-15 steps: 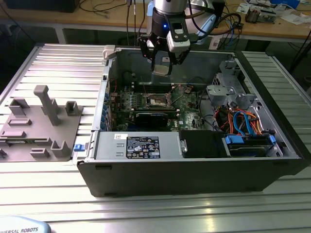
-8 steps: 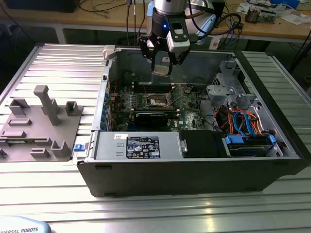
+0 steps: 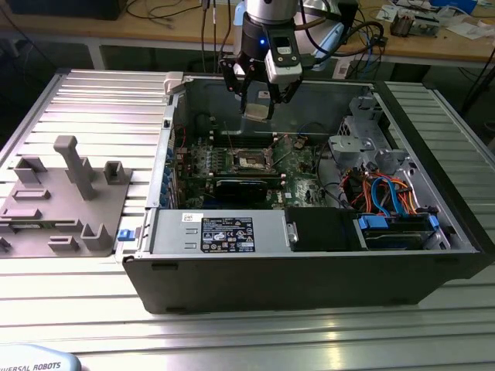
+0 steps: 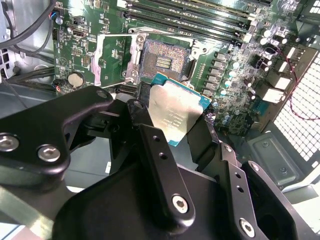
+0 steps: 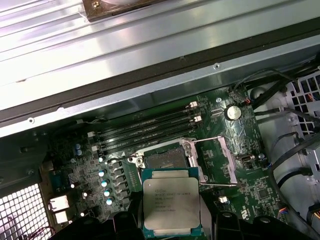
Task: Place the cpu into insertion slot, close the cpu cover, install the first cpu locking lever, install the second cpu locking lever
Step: 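Place the cpu into insertion slot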
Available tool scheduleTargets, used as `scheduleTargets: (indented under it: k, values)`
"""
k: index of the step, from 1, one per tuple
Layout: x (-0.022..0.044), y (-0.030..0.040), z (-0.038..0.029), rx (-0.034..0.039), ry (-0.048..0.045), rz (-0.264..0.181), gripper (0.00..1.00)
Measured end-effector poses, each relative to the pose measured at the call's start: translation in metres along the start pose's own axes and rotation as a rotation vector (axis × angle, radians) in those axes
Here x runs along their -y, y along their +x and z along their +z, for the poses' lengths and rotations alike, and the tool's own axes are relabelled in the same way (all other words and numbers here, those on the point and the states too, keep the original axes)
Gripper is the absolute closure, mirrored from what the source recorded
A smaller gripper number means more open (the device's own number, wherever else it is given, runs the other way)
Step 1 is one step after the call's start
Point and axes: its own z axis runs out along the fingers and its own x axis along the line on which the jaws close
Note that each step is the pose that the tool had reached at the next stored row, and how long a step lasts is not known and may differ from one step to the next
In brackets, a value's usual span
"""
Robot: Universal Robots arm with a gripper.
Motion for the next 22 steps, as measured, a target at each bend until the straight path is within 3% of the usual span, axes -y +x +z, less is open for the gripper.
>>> scheduleTargets:
  k: [15,22]
  values:
    - [0.0,0.0,0.0007,0.0003,-0.0002,0.008,0.46]
    - [0.0001,0.0,0.0016,0.0011,-0.002,0.035,0.46]
